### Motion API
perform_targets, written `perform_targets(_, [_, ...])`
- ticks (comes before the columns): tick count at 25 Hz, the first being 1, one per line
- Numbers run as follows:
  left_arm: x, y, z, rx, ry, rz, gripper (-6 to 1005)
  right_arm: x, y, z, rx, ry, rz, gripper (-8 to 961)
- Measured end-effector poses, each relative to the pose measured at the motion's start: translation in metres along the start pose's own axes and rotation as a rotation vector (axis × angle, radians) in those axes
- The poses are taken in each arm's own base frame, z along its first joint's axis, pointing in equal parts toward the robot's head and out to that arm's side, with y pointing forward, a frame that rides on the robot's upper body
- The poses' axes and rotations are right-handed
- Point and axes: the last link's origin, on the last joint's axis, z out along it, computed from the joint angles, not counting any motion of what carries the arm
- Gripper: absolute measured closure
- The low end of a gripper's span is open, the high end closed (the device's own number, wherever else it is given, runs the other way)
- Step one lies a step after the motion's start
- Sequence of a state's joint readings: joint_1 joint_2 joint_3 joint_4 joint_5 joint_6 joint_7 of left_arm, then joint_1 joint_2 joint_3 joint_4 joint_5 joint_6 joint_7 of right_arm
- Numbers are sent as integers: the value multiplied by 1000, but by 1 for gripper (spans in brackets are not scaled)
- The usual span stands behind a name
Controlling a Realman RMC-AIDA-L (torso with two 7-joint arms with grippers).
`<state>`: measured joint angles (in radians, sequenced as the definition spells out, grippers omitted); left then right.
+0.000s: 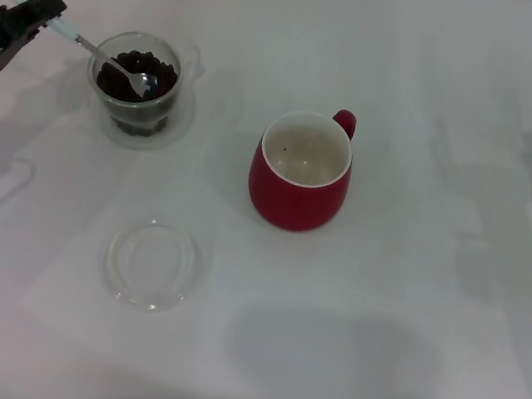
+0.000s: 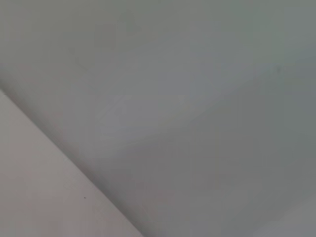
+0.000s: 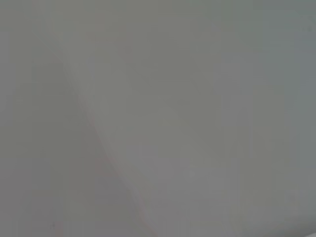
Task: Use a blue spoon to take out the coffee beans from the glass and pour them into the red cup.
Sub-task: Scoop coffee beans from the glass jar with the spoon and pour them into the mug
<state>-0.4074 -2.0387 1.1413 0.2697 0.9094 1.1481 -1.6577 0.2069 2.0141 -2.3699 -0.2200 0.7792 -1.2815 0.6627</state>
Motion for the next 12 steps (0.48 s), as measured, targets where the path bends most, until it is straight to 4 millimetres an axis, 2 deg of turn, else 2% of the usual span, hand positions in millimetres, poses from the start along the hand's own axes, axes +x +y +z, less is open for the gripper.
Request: perform_targets(12, [2,-10,-19,26,72,-118,867,1,-1,-2,3,6,-1,179])
